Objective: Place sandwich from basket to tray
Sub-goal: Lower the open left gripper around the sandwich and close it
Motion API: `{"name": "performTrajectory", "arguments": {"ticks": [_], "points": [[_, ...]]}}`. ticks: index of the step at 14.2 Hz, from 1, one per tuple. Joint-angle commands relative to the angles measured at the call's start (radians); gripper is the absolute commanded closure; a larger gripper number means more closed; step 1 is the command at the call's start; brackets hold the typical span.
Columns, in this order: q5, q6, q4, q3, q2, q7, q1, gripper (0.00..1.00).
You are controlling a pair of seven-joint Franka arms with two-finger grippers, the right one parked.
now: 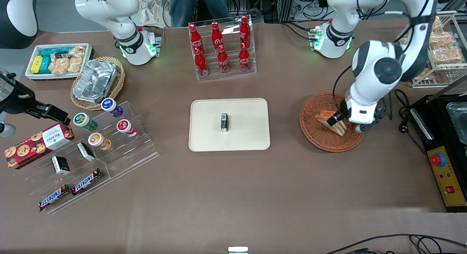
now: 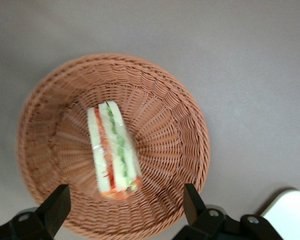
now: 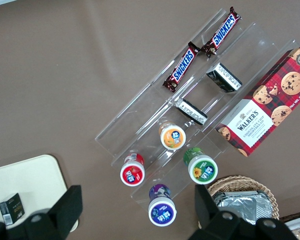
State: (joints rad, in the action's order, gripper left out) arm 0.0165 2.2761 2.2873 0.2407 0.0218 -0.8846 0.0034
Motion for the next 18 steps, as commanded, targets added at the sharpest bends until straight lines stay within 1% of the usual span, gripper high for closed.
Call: {"name": "performTrajectory", "arguments": {"ticks": [1, 2, 3, 4, 6, 13, 15, 16, 17, 18], "points": [[0.016, 0.112, 0.095, -0.007, -0.005, -0.05, -0.013, 0.0], [0.016, 0.155, 0.13, -0.011, -0.005, -0.047, -0.013, 0.0], [0.032, 0.187, 0.159, -0.012, -0.005, -0.047, -0.013, 0.0], [0.055, 0.209, 0.182, -0.012, -0.005, -0.05, -0.01, 0.0], [0.065, 0.233, 0.204, -0.012, 0.0, -0.051, -0.01, 0.0], [0.066, 0.302, 0.202, -0.014, 0.043, -0.094, -0.014, 0.01], [0.089, 0.307, 0.202, -0.014, 0.053, -0.105, -0.013, 0.02], [0.092, 0.307, 0.202, -0.014, 0.058, -0.109, -0.014, 0.08], [0.094, 0.307, 0.202, -0.014, 0.059, -0.12, -0.014, 0.24], [0.095, 0.307, 0.202, -0.012, 0.059, -0.125, -0.014, 0.44]]}}
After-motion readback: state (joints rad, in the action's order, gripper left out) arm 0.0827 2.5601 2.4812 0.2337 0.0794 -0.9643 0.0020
